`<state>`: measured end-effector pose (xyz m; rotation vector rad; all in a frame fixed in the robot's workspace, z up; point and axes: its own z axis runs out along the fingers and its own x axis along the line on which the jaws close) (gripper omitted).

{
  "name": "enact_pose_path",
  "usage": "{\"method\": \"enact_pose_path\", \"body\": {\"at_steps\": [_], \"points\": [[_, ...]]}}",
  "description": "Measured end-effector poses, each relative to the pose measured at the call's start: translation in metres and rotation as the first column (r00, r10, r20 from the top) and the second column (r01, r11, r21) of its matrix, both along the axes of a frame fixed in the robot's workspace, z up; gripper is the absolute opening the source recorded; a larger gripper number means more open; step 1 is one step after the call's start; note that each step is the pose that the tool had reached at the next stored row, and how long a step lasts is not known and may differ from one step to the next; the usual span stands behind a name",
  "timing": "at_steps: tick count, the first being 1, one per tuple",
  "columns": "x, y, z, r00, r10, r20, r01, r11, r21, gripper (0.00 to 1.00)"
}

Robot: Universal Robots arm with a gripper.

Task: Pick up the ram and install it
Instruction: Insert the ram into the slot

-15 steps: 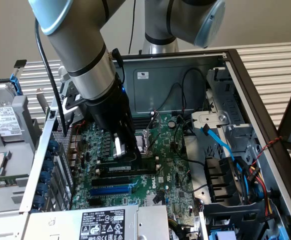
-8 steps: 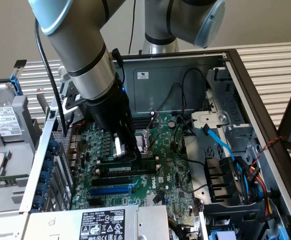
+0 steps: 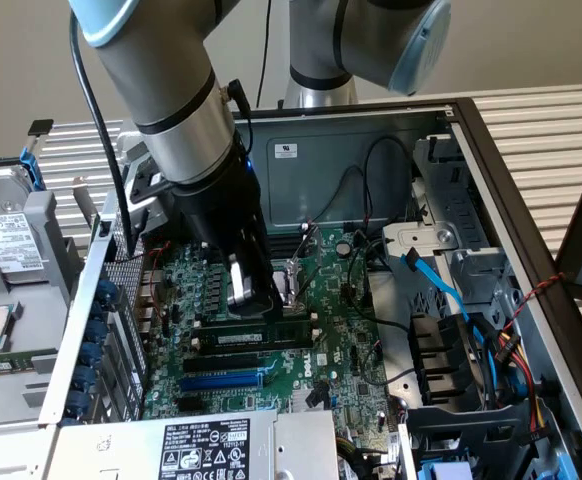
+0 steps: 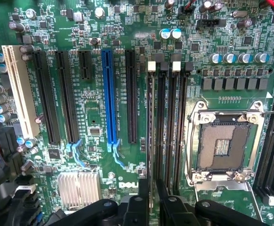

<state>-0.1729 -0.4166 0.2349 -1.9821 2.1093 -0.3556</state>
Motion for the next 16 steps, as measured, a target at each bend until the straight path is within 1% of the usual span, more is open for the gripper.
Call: {"method": "enact_pose_path", "body": {"at_steps": [2,3,4,7,8,9,11,12,16], "points": [[0.002,-0.001,0.0011,0.9998,0.0,-0.0217,0.0,1.0,-0.0002,0.2],[0.002,-0.0014,0.0018,0.9995,0.0,-0.0308,0.0,1.0,0.0002,0.2],[0.004,-0.0017,0.0032,0.9993,0.0,-0.0386,0.0,1.0,0.0008,0.2],[0.008,-0.0022,0.0081,0.9986,0.0,-0.0536,0.0,1.0,0.0041,0.2],[0.009,-0.0023,0.0093,0.9982,0.0,-0.0595,0.0,1.0,0.0056,0.2],[0.01,-0.0025,0.0102,0.9978,0.0,-0.0665,0.0,1.0,0.007,0.2],[0.012,-0.0027,0.0111,0.9964,0.001,-0.085,0.0,0.9999,0.0125,0.2],[0.013,-0.0027,0.0115,0.9958,0.001,-0.0913,0.0,0.9999,0.0139,0.2],[0.013,-0.0027,0.0114,0.9956,0.001,-0.0936,0.0,0.9999,0.0141,0.2]]}}
